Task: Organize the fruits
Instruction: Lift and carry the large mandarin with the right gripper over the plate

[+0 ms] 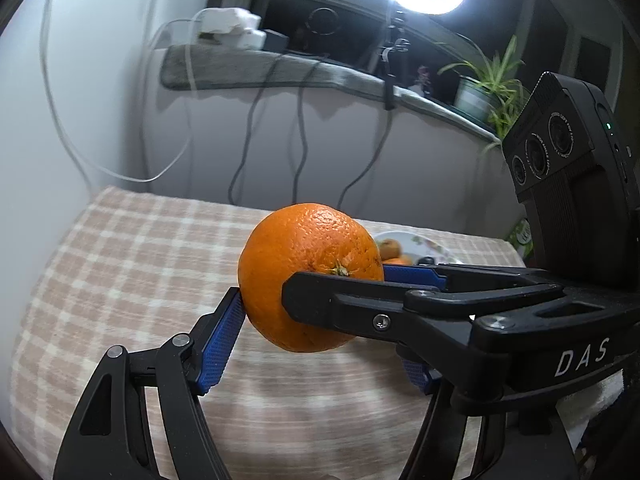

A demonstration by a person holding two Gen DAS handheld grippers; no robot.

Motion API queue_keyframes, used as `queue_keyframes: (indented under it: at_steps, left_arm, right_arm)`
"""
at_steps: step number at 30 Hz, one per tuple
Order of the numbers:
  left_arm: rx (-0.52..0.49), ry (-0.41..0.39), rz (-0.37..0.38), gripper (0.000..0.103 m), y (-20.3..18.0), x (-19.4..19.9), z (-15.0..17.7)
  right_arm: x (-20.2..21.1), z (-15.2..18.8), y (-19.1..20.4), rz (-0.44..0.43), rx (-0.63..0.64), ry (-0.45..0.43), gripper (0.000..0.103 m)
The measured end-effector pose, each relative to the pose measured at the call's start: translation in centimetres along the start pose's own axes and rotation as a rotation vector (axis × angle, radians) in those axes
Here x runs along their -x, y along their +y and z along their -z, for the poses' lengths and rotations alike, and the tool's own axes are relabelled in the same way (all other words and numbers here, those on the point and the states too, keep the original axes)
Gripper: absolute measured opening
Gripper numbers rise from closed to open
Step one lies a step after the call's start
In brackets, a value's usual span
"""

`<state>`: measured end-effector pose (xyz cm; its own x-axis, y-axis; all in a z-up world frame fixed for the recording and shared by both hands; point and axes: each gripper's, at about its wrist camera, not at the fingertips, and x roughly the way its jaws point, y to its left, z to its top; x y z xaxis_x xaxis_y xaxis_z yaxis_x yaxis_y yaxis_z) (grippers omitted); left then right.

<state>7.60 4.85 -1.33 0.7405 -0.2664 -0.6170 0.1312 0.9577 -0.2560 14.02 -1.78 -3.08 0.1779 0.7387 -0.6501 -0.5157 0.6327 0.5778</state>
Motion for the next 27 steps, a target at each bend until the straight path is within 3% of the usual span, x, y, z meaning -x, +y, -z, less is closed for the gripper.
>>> queue_keyframes:
  at_steps: [14,27]
  left_arm:
    - [-0.101,0.026,0.097,0.070,-6.6,-2.4,-0.4]
    - [-0.156,0.079,0.148,0.070,-10.7,-6.5,-2.0]
  right_arm:
    - [7.3,2.2,-4.5,0.071,-0.056,-0.076,0.070]
    - [10.1,1.9,-9.9,0.108,-0.140,-0.114,0.070]
